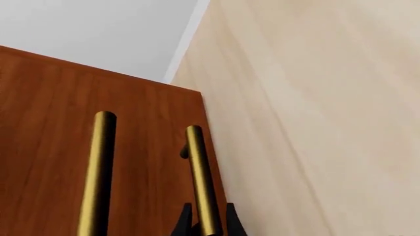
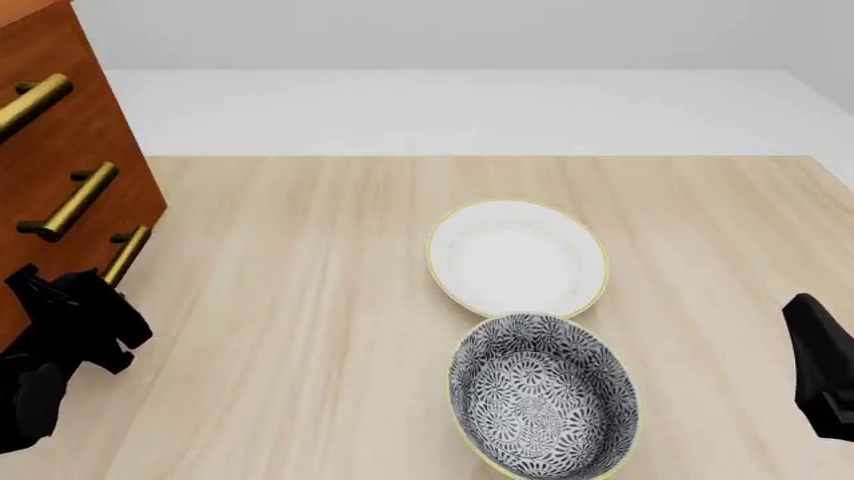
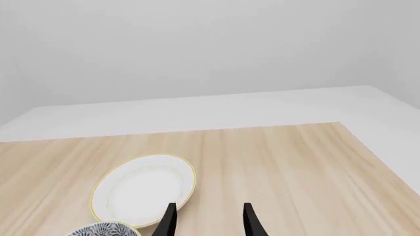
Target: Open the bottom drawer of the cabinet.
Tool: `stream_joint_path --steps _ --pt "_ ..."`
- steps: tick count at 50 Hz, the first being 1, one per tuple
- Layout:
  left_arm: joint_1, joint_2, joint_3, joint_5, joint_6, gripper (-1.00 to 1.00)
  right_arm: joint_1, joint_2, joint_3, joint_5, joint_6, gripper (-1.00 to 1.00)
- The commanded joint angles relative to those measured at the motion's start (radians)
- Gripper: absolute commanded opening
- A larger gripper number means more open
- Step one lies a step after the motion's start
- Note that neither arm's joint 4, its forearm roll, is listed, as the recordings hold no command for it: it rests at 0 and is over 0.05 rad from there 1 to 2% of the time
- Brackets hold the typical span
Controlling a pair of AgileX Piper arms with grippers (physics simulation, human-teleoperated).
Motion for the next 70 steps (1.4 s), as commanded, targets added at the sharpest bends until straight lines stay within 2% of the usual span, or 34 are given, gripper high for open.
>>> stream_joint_path --steps 1,12,41,58,70 --pt "0.019 0.046 -0.014 0.0 0.015 -1.0 0.001 0.0 0.0 -0.002 0.002 1.0" --pt "-0.005 0.015 0.007 0.0 0.008 -1.0 0.004 0.0 0.0 -0.006 0.007 1.0" --pt "-0.17 -0.085 0.06 0.0 -0.004 -1.0 0.005 0.0 -0.001 -0.011 0.004 1.0" --pt "-0.25 -0.064 0.016 0.0 0.009 -1.0 0.006 0.0 -0.001 -0.013 0.004 1.0" --pt "-0.314 -0.084 0.018 0.0 0.01 -1.0 0.006 0.0 0.0 -0.013 0.006 1.0"
